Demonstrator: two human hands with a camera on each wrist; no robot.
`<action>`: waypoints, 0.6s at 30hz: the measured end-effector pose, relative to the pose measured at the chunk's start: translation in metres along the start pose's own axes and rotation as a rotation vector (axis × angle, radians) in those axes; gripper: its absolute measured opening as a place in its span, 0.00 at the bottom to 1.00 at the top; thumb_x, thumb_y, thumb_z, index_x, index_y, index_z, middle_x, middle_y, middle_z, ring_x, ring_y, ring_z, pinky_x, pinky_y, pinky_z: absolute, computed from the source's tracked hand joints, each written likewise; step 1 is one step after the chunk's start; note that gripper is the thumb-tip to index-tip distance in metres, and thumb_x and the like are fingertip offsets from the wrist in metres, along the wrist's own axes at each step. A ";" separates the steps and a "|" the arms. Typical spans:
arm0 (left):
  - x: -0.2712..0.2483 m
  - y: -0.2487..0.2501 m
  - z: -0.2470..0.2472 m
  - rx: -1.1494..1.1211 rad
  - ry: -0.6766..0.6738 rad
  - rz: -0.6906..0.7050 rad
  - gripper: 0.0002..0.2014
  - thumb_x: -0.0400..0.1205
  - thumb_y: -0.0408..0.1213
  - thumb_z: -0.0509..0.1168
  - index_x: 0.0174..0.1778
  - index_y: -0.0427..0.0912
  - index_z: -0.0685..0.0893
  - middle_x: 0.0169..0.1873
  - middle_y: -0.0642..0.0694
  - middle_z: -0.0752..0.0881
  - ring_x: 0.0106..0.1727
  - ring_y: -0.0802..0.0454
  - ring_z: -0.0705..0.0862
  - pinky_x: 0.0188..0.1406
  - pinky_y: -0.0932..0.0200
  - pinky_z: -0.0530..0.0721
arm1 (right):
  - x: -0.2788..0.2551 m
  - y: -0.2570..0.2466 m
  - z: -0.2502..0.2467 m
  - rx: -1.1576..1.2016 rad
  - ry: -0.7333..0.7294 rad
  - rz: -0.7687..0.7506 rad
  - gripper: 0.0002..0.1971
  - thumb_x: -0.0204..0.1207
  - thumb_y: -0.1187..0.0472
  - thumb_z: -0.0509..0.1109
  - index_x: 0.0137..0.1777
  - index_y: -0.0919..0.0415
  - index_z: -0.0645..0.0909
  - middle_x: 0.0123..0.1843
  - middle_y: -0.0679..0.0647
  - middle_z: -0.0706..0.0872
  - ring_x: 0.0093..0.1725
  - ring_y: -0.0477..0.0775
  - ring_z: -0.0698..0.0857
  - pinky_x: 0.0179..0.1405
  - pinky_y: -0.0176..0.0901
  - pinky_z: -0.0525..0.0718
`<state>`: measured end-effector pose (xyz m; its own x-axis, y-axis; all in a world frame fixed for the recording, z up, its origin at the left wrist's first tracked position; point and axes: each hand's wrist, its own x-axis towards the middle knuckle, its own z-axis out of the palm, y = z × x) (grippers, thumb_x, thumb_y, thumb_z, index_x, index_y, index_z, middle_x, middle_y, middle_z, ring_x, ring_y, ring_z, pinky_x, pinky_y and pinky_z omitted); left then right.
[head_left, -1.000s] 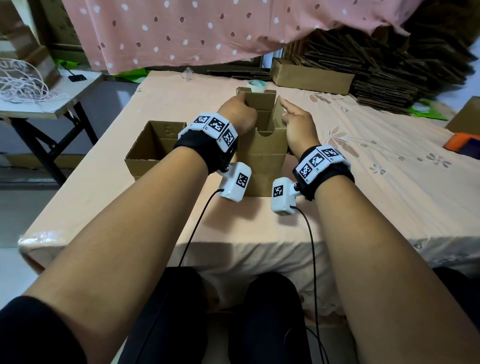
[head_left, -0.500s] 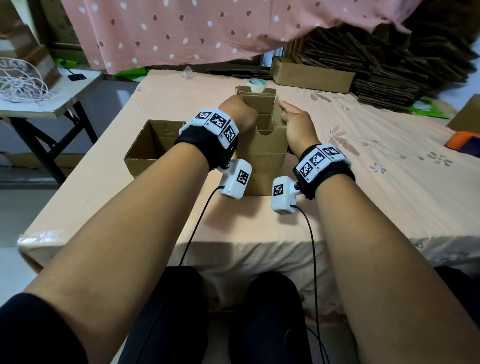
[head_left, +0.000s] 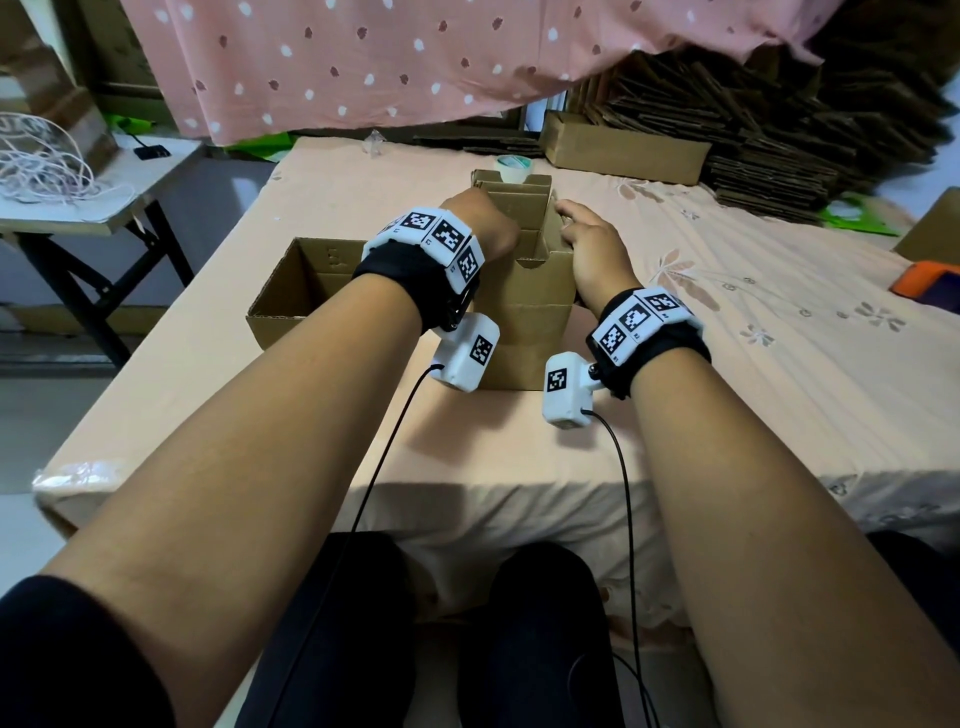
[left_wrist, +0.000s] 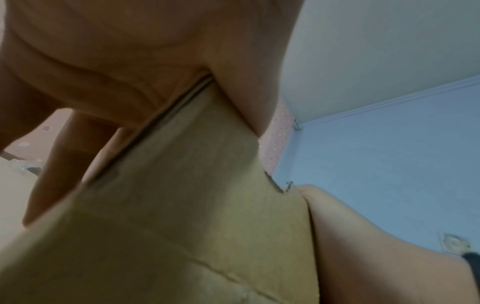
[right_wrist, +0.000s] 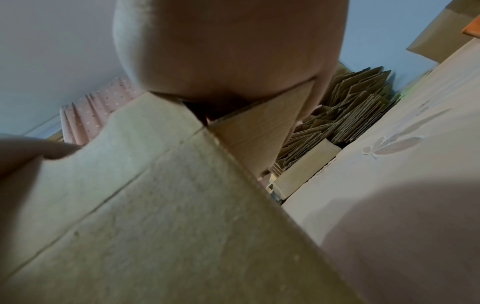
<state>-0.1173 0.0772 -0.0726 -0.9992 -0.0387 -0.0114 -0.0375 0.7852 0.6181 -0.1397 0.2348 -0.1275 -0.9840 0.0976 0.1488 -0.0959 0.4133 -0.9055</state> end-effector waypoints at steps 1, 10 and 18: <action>0.001 0.000 0.000 -0.002 -0.002 0.000 0.20 0.84 0.43 0.63 0.71 0.44 0.81 0.64 0.42 0.86 0.61 0.42 0.85 0.56 0.53 0.82 | 0.000 0.000 0.000 0.003 -0.002 0.001 0.27 0.70 0.51 0.53 0.68 0.37 0.81 0.69 0.49 0.85 0.66 0.60 0.84 0.68 0.64 0.81; 0.003 -0.001 0.000 0.012 -0.003 0.008 0.20 0.85 0.40 0.60 0.74 0.44 0.79 0.66 0.42 0.85 0.64 0.42 0.84 0.52 0.55 0.78 | 0.007 0.009 0.002 0.029 0.002 0.009 0.27 0.68 0.50 0.55 0.66 0.34 0.81 0.69 0.51 0.86 0.66 0.60 0.85 0.69 0.64 0.80; 0.003 -0.002 -0.002 0.024 -0.009 -0.024 0.21 0.84 0.42 0.61 0.74 0.46 0.80 0.64 0.40 0.86 0.58 0.39 0.86 0.54 0.49 0.88 | 0.004 0.004 0.003 0.019 0.020 0.022 0.27 0.68 0.49 0.55 0.67 0.33 0.79 0.69 0.49 0.85 0.66 0.59 0.84 0.69 0.63 0.80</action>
<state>-0.1198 0.0743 -0.0718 -0.9981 -0.0518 -0.0334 -0.0614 0.7988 0.5985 -0.1447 0.2340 -0.1320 -0.9827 0.1251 0.1364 -0.0770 0.3938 -0.9160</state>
